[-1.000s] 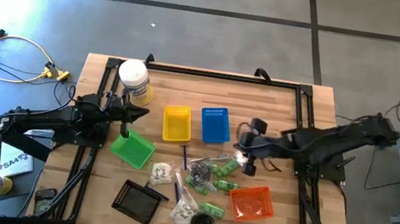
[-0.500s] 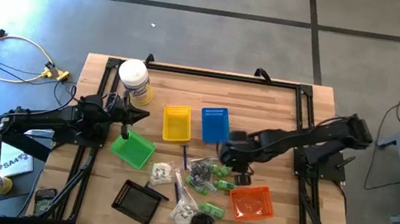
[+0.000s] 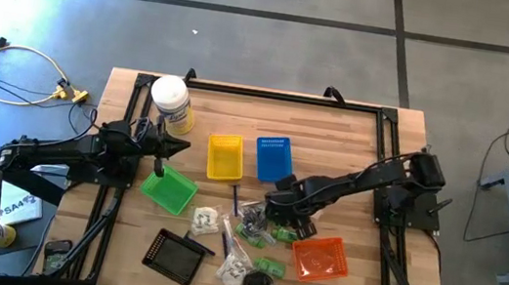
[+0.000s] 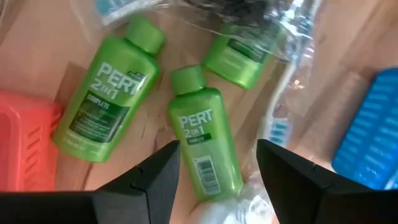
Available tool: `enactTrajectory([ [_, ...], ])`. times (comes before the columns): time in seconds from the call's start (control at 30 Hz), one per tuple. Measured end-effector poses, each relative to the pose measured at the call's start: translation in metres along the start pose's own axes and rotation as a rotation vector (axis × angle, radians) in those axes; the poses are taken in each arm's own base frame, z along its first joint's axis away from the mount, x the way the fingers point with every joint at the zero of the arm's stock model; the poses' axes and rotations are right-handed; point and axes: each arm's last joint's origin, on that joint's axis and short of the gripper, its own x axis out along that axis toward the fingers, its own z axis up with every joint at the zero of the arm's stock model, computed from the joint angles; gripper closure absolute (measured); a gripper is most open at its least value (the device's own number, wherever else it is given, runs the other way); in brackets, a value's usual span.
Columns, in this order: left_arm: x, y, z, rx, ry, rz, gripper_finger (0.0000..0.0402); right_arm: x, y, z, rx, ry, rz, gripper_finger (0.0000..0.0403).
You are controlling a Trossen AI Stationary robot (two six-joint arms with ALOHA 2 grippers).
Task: Pick & Place Travel size toiletries
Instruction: Put the shampoo into the blue bin
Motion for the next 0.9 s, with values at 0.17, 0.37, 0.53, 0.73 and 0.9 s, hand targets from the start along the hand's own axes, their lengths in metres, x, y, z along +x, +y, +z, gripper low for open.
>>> enactTrajectory([
  [0.17, 0.000, 0.000, 0.000, 0.000, 0.004, 0.003, 0.0402, 0.006, 0.001, 0.000, -0.038, 0.018, 0.022, 0.0199],
  [0.37, 0.000, 0.000, -0.001, 0.000, 0.006, 0.003, 0.0402, 0.022, 0.003, -0.005, -0.058, 0.045, 0.040, 0.0200],
  [0.53, 0.000, 0.000, 0.000, 0.000, 0.006, 0.003, 0.0402, 0.032, 0.003, -0.004, -0.052, 0.034, 0.035, 0.0200],
  [0.73, 0.000, 0.000, 0.000, 0.000, 0.005, 0.002, 0.0402, 0.035, 0.003, -0.003, -0.052, 0.021, 0.058, 0.0200],
  [0.9, 0.000, 0.000, 0.000, 0.000, 0.004, 0.002, 0.0402, 0.050, 0.005, -0.003, -0.047, 0.031, 0.091, 0.0202],
])
